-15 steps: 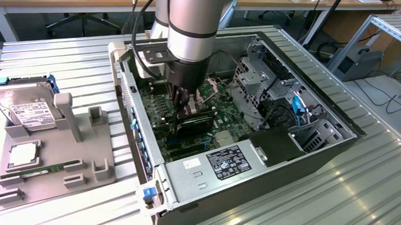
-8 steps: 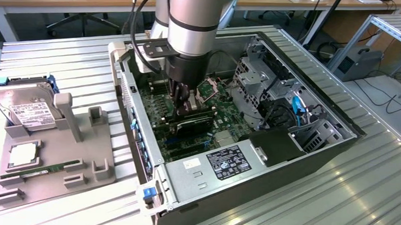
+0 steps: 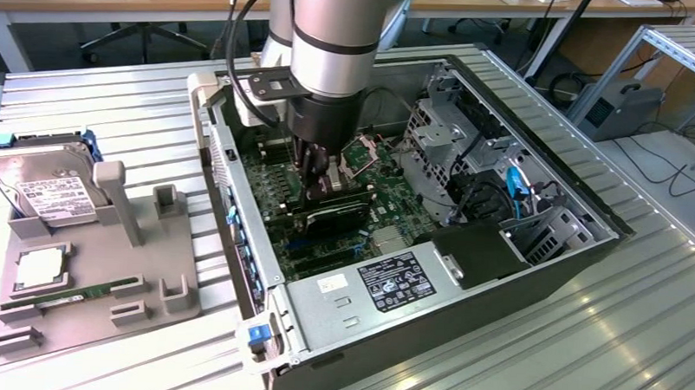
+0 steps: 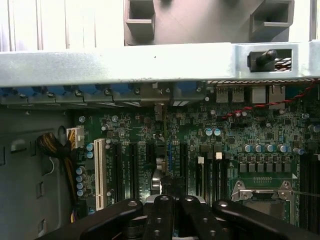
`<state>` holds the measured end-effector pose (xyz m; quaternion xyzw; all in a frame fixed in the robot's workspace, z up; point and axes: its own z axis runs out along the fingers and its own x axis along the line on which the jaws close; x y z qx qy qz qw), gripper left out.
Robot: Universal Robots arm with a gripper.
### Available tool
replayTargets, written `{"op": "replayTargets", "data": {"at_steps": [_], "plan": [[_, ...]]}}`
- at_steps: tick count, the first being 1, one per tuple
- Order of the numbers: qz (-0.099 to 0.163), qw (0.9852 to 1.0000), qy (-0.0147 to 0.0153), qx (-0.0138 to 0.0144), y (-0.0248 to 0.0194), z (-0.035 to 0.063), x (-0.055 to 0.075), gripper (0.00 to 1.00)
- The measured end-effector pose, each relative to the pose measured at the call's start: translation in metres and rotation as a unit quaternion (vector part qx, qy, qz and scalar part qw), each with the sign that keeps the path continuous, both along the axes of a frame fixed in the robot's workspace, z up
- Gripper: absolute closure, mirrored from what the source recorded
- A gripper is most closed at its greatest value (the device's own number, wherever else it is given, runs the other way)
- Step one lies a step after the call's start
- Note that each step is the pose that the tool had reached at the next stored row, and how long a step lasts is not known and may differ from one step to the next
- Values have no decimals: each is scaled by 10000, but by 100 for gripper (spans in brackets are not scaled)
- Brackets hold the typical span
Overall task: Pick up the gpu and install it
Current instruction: 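Press down on the gpu until it lock into place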
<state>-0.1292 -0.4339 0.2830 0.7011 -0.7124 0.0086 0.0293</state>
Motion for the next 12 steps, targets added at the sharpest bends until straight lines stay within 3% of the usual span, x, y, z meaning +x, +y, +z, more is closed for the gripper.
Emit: {"op": "replayTargets", "data": {"at_steps": [6,12], "plan": [[0,10000,0,-1,-1,-3,33,89],[0,10000,0,-19,-1,-10,136,89]]}}
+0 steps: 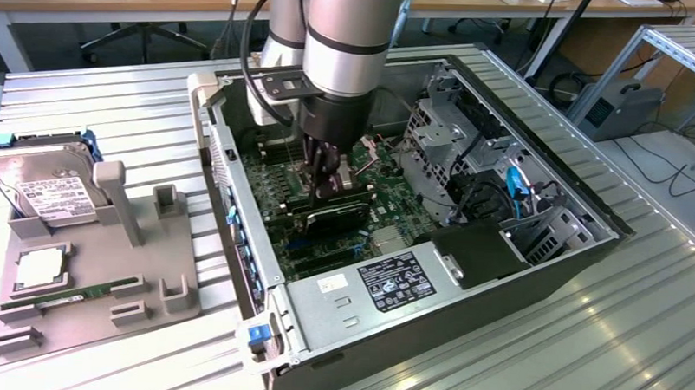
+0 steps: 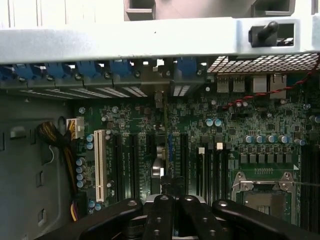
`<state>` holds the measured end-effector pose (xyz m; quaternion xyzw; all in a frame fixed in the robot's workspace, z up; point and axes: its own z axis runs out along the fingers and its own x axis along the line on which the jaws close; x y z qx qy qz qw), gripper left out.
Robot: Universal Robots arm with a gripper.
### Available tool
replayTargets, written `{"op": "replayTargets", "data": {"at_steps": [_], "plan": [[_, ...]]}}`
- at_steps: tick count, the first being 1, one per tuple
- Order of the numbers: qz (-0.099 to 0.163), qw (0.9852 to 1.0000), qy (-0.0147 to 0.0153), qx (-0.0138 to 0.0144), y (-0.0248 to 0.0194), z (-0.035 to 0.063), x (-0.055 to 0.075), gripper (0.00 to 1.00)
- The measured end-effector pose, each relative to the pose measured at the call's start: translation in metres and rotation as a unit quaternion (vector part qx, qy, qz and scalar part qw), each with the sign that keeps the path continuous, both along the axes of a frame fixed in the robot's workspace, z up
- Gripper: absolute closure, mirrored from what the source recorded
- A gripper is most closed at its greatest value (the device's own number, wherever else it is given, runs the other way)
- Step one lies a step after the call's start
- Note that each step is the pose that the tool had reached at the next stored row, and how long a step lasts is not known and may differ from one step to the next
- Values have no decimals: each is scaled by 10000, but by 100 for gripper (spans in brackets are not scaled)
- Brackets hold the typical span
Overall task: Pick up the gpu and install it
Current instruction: 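Press down on the gpu until it lock into place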
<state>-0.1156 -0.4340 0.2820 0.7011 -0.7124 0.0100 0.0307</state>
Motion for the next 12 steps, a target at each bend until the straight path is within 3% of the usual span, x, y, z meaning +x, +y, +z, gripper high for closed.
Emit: {"op": "replayTargets", "data": {"at_steps": [12], "plan": [[0,10000,0,-50,0,-8,163,89]]}}
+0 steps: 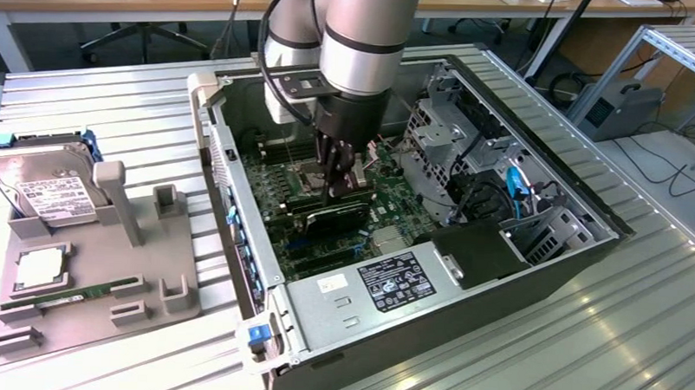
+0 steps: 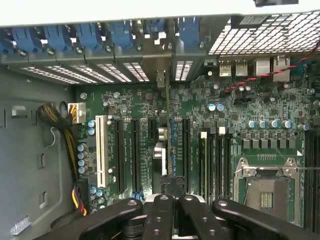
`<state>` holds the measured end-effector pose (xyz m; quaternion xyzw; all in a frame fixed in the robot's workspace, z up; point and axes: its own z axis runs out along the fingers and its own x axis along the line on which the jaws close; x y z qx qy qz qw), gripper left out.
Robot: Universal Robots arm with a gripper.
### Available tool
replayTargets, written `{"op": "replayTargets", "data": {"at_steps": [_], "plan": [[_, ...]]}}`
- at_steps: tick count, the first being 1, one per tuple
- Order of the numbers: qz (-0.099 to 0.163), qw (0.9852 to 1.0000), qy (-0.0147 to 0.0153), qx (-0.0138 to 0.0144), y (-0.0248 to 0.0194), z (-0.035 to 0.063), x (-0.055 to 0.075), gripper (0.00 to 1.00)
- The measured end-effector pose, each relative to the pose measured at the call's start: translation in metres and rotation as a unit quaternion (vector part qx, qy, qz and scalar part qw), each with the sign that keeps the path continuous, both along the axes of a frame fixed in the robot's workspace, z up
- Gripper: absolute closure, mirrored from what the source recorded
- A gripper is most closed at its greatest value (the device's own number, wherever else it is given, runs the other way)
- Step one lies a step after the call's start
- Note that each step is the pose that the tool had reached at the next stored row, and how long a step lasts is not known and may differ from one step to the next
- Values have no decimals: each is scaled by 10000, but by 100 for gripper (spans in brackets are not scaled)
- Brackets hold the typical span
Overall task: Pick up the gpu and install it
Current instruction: 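Press down on the gpu until it lock into place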
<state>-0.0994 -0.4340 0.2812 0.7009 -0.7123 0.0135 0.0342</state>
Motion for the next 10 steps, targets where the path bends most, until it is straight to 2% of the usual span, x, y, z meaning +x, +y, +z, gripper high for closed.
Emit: {"op": "replayTargets", "data": {"at_steps": [10], "plan": [[0,10000,0,-3,0,0,29,89]]}}
